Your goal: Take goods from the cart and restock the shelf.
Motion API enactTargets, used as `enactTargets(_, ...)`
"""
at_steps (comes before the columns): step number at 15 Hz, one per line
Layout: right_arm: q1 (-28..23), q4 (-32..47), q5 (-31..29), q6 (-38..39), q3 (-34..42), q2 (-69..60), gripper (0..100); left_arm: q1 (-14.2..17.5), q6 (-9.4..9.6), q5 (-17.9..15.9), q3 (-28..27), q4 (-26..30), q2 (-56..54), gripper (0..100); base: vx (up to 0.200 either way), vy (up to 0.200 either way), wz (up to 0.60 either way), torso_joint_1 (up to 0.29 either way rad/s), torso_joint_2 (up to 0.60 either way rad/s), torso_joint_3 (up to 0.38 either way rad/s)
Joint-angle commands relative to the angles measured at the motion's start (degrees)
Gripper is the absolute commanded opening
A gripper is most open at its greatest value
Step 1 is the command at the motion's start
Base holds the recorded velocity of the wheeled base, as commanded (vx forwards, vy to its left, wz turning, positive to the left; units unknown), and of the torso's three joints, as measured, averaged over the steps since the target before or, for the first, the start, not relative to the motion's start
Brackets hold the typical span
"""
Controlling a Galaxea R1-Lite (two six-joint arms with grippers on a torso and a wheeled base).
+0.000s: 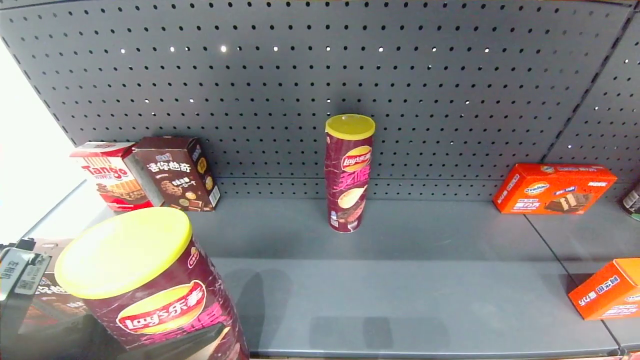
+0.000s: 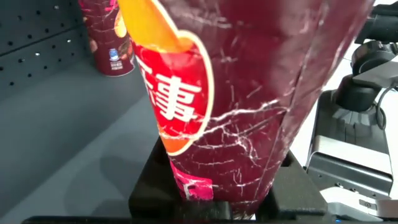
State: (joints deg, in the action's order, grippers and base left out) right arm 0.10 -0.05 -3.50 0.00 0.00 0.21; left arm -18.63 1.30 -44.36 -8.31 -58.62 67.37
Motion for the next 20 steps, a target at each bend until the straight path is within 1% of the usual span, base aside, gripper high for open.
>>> enactTargets(1, -0.01, -0.04, -0.02, 0.00, 0.00, 0.06, 100, -0.01, 0.01, -0.02, -0.04, -0.09, -0.22, 0, 0.000, 0.000, 0.00, 0.000, 0.00, 0.000)
enactTargets(4, -0.10, 0.05, 0.69, -0.18, -0.09, 0.14, 100, -0.36, 0.10, -0.64, -0.39, -0.09, -0.92, 0, 0.000, 0.000, 0.00, 0.000, 0.00, 0.000)
enactTargets(5, -0.10, -0.04, -0.10, -0.70, -0.26, 0.06, 100, -0.53, 0.19, -0.73, -0.65, -0.09, -1.10, 0, 0.000, 0.000, 0.00, 0.000, 0.00, 0.000)
enactTargets(6, 0.69, -0.39, 1.39, -1.32, -10.63, 4.71, 100, -0.53, 0.37, -0.73, -0.83, -0.53, -1.18, 0, 0.000, 0.000, 0.00, 0.000, 0.00, 0.000)
enactTargets(7, 1.31, 0.31, 2.62, -0.35, -17.58, 12.54, 100, -0.62, 0.45, -0.73, -1.27, -0.53, -1.18, 0, 0.000, 0.000, 0.00, 0.000, 0.00, 0.000)
enactTargets(8, 3.07, 0.14, 4.38, 2.37, -22.15, 22.56, 100, -1.76, 0.63, -0.29, -1.53, -0.09, -1.36, 0, 0.000, 0.000, 0.00, 0.000, 0.00, 0.000)
enactTargets(9, 6.23, 0.22, 9.12, 1.85, -21.62, 23.26, 100, -2.29, 1.16, 0.50, -2.23, 0.00, -1.71, 0, 0.000, 0.000, 0.00, 0.000, 0.00, 0.000)
enactTargets(10, 8.34, 0.22, 11.23, -0.26, -21.53, 24.23, 100, -2.29, 1.16, 0.86, -2.50, 0.00, -1.71, 0, 0.000, 0.000, 0.00, 0.000, 0.00, 0.000)
enactTargets(12, 10.27, -0.13, 12.11, -3.25, -23.99, 30.73, 100, -2.38, 1.07, 0.86, -2.15, 0.09, -1.62, 0, 0.000, 0.000, 0.00, 0.000, 0.00, 0.000)
enactTargets(13, 12.30, -0.83, 13.17, -4.04, -25.66, 34.60, 100, -2.47, 0.89, 0.86, -2.50, 0.00, -1.54, 0, 0.000, 0.000, 0.00, 0.000, 0.00, 0.000)
enactTargets(15, 17.66, -5.49, 13.96, -3.78, -28.39, 43.21, 100, -2.47, 0.89, 0.68, -2.23, 0.09, -1.18, 0, 0.000, 0.000, 0.00, 0.000, 0.00, 0.000)
enactTargets(17, 19.77, -8.65, 13.96, -3.87, -30.85, 50.86, 100, -2.47, 0.80, 0.59, -2.15, 0.09, -0.83, 0, 0.000, 0.000, 0.00, 0.000, 0.00, 0.000)
enactTargets(18, 21.35, -13.57, 14.13, -4.04, -32.17, 58.15, 100, -2.29, 0.54, 0.68, -2.76, 0.09, -0.57, 0, 0.000, 0.000, 0.00, 0.000, 0.00, 0.000)
enactTargets(19, 21.52, -17.09, 14.40, -3.78, -32.52, 61.23, 100, -2.20, 0.45, 0.77, -2.67, 0.00, -0.22, 0, 0.000, 0.000, 0.00, 0.000, 0.00, 0.000)
enactTargets(20, 21.88, -23.15, 15.89, -3.69, -33.22, 65.62, 100, -2.29, 0.45, 0.86, -2.67, 0.00, -0.04, 0, 0.000, 0.000, 0.00, 0.000, 0.00, 0.000)
